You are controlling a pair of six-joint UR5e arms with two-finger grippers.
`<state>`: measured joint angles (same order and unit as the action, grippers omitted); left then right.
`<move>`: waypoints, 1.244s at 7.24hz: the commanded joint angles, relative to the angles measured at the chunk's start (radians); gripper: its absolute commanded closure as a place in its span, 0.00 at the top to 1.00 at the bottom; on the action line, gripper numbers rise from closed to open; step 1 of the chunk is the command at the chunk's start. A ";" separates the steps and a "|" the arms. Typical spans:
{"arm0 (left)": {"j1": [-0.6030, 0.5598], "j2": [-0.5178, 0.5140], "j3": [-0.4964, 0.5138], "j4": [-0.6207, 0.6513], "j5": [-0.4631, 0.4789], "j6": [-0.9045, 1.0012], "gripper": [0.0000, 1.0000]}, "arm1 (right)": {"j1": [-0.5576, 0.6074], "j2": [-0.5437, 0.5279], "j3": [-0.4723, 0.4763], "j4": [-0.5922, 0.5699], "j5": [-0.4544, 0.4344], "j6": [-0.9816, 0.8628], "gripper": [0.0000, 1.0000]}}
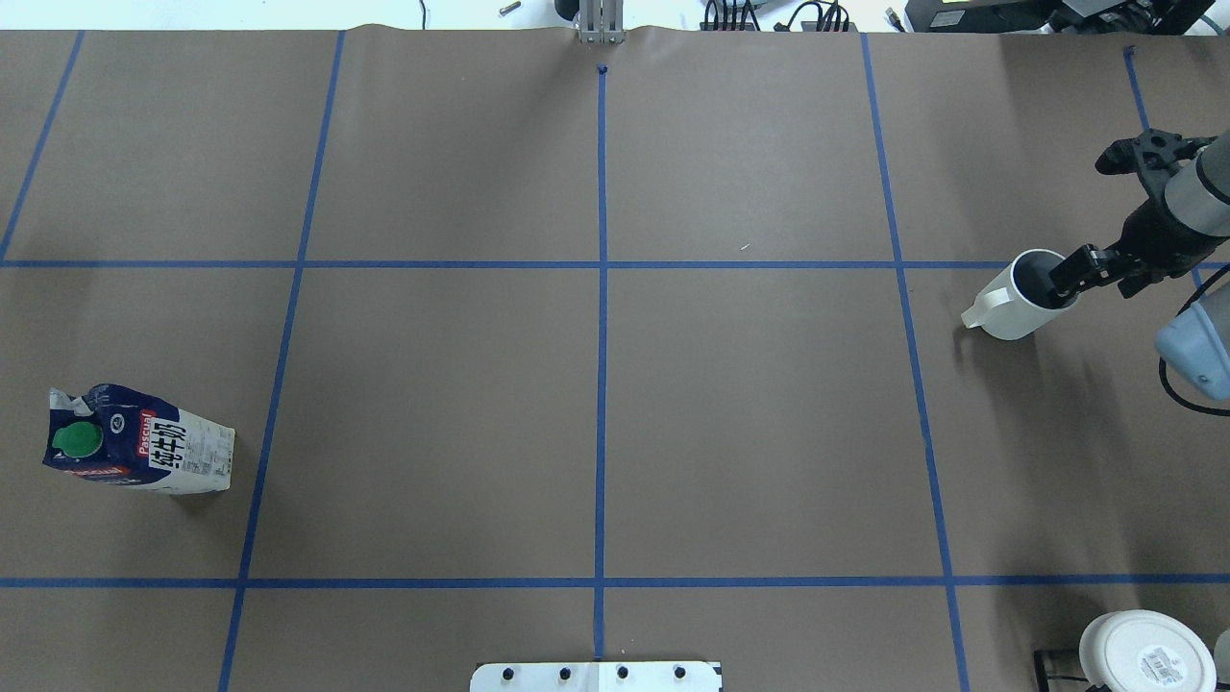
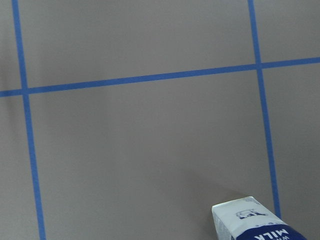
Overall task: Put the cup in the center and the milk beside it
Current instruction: 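Lower the right gripper onto the white mug and grasp its rim, then carry the white mug with the right gripper to the table center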
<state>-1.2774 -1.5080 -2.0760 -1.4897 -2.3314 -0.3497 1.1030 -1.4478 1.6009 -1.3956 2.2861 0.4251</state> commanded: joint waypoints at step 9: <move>-0.007 0.005 0.028 -0.006 -0.109 -0.025 0.98 | -0.114 0.302 0.054 -0.040 0.044 0.403 0.00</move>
<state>-1.2835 -1.5036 -2.0525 -1.4918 -2.4382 -0.3686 1.0625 -1.2545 1.6509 -1.4064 2.3338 0.6664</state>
